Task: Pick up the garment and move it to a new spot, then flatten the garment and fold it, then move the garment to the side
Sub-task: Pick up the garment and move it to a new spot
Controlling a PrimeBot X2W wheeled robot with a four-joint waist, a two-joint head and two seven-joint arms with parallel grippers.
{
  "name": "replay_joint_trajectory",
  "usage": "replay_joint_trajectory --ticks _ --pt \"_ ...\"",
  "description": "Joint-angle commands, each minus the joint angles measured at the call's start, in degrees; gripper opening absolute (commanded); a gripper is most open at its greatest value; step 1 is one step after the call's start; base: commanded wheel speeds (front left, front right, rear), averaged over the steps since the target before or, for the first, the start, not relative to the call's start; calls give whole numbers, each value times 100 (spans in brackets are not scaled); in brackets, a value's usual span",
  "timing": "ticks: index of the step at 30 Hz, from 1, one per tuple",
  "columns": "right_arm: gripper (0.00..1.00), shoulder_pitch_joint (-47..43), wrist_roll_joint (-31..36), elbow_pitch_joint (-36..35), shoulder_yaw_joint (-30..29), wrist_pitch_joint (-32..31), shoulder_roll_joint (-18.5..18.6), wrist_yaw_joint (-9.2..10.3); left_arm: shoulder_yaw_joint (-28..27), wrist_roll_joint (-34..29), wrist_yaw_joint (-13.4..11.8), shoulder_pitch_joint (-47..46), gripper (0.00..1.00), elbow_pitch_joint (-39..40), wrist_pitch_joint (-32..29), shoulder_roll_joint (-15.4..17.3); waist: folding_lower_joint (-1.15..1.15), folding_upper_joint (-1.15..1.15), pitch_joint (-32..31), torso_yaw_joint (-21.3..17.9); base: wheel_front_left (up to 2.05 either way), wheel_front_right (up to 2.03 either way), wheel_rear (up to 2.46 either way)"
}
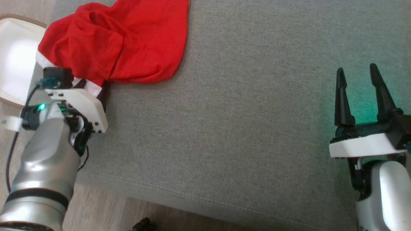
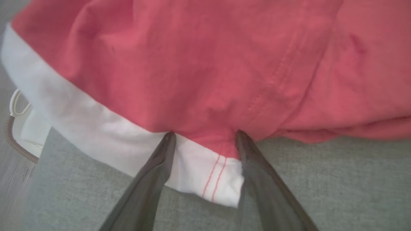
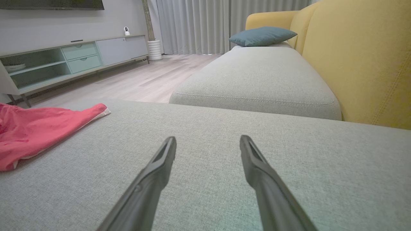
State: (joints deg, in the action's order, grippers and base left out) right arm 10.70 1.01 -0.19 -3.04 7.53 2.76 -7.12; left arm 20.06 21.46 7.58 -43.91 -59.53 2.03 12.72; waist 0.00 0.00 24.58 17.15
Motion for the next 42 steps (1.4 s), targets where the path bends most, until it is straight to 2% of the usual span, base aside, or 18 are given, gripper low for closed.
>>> replay_joint_trajectory --ticks 1,2,6,12,16,21,27,34,42 --pt "100 125 25 -215 160 -13 11 -36 10 87 -10 -23 36 -13 -123 216 0 0 1 -23 0 0 0" --pt "100 130 18 -204 160 -8 11 -36 137 207 -10 -23 0 4 -146 236 0 0 -9 -40 0 0 0" --pt "100 144 -51 -75 199 56 11 -36 472 615 -9 -29 0 106 62 443 0 0 -139 -125 0 0 0" --pt "100 131 -276 269 339 270 11 -36 612 1077 -9 -79 0 381 777 653 0 0 -584 -318 0 0 0" --pt "100 94 -478 503 434 418 11 -36 591 1380 -9 -118 0 848 1058 749 0 0 -902 -496 0 0 0" --pt "100 17 -702 758 529 568 11 -36 492 1397 -63 -184 0 1627 1212 786 0 0 -1252 -742 0 0 0" --pt "100 -17 -866 931 588 663 11 -36 524 1363 -293 -93 0 2578 1186 659 0 0 -1489 -1053 0 0 0" --pt "100 36 -1027 1034 638 726 11 -36 798 1301 -702 81 0 3779 842 260 0 0 -1583 -1578 0 0 0" --pt "100 143 -1201 1017 761 744 11 -36 1161 1187 -1074 88 0 4219 667 -334 0 0 -1439 -2294 0 0 0"
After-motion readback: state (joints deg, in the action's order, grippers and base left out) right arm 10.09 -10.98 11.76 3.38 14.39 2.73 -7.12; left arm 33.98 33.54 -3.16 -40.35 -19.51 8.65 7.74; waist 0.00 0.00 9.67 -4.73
